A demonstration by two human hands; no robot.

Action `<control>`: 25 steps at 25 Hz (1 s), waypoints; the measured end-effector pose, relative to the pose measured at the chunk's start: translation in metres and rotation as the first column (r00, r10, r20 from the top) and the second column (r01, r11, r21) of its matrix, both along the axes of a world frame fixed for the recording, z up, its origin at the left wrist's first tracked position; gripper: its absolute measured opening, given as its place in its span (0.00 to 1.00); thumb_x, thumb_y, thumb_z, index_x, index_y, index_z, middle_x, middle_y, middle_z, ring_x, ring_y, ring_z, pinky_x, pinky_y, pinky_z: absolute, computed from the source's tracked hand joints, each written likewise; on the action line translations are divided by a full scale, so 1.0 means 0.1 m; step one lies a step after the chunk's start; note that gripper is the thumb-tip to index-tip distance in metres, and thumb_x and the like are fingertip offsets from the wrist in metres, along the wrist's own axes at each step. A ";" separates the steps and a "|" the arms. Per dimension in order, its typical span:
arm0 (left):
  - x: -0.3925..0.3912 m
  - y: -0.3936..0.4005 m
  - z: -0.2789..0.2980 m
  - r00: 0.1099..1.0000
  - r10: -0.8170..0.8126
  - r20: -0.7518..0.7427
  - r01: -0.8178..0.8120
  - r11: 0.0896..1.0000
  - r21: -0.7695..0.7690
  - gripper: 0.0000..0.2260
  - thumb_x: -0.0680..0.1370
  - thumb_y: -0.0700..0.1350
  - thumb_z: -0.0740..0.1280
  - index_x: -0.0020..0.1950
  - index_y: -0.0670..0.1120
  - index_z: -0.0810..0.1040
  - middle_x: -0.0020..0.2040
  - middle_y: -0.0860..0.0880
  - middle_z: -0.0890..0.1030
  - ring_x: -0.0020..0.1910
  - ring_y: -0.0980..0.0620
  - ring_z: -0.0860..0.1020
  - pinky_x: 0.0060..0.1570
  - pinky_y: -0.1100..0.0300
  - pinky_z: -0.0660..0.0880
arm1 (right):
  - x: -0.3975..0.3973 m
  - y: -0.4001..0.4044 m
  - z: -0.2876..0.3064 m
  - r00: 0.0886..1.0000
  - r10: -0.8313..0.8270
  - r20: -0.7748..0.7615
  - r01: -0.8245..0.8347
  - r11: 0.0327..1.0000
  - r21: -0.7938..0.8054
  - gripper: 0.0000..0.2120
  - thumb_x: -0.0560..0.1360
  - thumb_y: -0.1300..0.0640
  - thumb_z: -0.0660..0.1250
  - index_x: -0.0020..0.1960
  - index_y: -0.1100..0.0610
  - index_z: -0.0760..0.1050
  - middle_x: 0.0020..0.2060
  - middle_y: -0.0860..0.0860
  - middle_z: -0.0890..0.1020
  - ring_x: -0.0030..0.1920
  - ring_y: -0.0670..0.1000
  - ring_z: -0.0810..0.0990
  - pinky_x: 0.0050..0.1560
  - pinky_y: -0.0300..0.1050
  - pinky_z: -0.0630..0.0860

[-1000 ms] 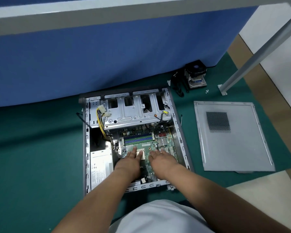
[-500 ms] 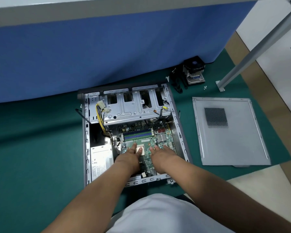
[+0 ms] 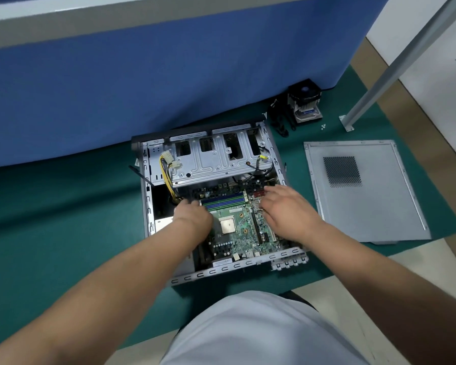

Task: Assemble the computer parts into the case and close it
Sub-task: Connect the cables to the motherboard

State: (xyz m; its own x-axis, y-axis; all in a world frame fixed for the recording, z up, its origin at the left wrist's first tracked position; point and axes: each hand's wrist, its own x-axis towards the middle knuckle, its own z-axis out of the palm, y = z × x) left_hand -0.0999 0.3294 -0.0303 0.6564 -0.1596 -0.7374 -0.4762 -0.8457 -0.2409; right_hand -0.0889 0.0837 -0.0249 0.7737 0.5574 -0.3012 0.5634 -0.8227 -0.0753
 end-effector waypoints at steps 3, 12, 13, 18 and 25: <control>-0.07 0.03 0.07 0.994 -0.103 -0.023 0.100 0.991 -0.090 0.17 0.81 0.39 0.65 0.70 0.48 0.75 0.67 0.45 0.78 0.69 0.43 0.72 0.67 0.47 0.69 | -0.07 -0.09 -0.09 0.992 0.097 0.085 -0.086 0.989 -0.121 0.15 0.77 0.52 0.60 0.51 0.48 0.85 0.49 0.44 0.86 0.65 0.50 0.76 0.81 0.52 0.46; -0.20 -0.06 0.35 0.940 -0.209 -0.270 0.189 0.977 -0.101 0.20 0.79 0.33 0.62 0.70 0.44 0.76 0.45 0.48 0.78 0.49 0.45 0.78 0.51 0.51 0.77 | -0.10 -0.11 -0.25 0.981 0.055 0.186 -0.051 0.998 -0.025 0.18 0.75 0.50 0.55 0.38 0.46 0.83 0.32 0.43 0.82 0.43 0.46 0.77 0.80 0.49 0.52; -0.17 -0.07 0.37 0.928 -0.203 -0.312 0.172 0.977 -0.125 0.18 0.79 0.33 0.63 0.68 0.44 0.77 0.41 0.49 0.76 0.44 0.47 0.77 0.46 0.54 0.77 | -0.10 -0.11 -0.25 0.980 0.048 0.192 -0.047 0.999 -0.009 0.18 0.75 0.50 0.55 0.38 0.46 0.83 0.31 0.43 0.81 0.43 0.46 0.77 0.80 0.49 0.53; -0.09 0.21 0.40 0.901 -0.141 -0.409 -0.013 0.936 -0.351 0.06 0.79 0.50 0.71 0.55 0.52 0.84 0.48 0.56 0.82 0.47 0.54 0.78 0.45 0.59 0.74 | -0.09 -0.10 -0.24 0.974 0.023 0.226 -0.034 0.998 0.044 0.16 0.75 0.51 0.57 0.38 0.46 0.83 0.31 0.43 0.81 0.42 0.46 0.77 0.79 0.49 0.57; -0.25 0.41 0.32 0.944 -0.141 -0.297 -0.023 0.873 -0.486 0.09 0.75 0.55 0.76 0.52 0.55 0.83 0.48 0.55 0.83 0.53 0.50 0.79 0.58 0.53 0.75 | -0.08 -0.10 -0.25 0.972 0.019 0.234 -0.040 0.996 0.083 0.15 0.75 0.50 0.58 0.36 0.47 0.81 0.30 0.43 0.80 0.41 0.45 0.76 0.78 0.51 0.59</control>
